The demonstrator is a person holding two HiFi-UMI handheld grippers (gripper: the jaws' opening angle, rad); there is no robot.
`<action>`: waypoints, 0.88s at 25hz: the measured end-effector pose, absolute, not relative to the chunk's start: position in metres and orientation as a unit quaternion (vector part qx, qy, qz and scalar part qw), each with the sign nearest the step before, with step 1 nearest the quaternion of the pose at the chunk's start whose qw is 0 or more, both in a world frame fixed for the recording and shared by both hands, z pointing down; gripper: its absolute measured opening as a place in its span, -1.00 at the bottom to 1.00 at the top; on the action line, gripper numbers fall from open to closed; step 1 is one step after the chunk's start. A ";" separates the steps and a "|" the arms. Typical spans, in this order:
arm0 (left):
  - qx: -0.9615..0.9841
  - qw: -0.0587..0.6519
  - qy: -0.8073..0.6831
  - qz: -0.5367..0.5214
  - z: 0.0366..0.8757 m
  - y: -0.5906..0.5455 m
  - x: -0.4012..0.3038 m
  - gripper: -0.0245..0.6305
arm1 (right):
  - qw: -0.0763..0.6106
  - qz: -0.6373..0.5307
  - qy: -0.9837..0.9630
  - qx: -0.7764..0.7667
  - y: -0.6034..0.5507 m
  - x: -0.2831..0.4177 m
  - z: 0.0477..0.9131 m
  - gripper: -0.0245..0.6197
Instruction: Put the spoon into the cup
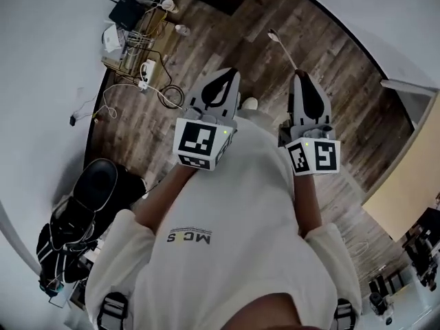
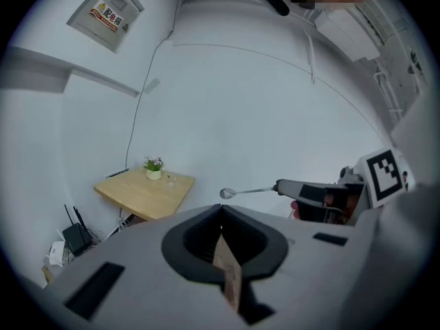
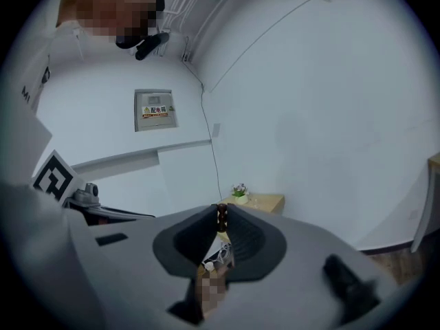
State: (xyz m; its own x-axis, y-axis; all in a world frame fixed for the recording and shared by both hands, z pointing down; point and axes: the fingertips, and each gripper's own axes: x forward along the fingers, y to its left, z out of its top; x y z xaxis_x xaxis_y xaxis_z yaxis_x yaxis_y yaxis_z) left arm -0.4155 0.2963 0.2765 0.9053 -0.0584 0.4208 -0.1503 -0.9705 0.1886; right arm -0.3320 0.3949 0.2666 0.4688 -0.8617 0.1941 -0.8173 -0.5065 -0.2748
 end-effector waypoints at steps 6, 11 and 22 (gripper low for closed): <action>0.973 0.088 -0.011 0.212 0.273 0.330 -0.384 -0.88 | 0.090 -0.145 0.451 -0.876 0.443 -0.311 0.267 -0.76; 0.972 0.087 -0.005 0.218 0.275 0.327 -0.362 -0.88 | 0.104 -0.152 0.439 -0.880 0.451 -0.286 0.273 -0.76; 0.971 0.111 0.029 0.211 0.285 0.239 -0.214 -0.88 | 0.063 -0.141 0.430 -0.889 0.355 -0.156 0.269 -0.76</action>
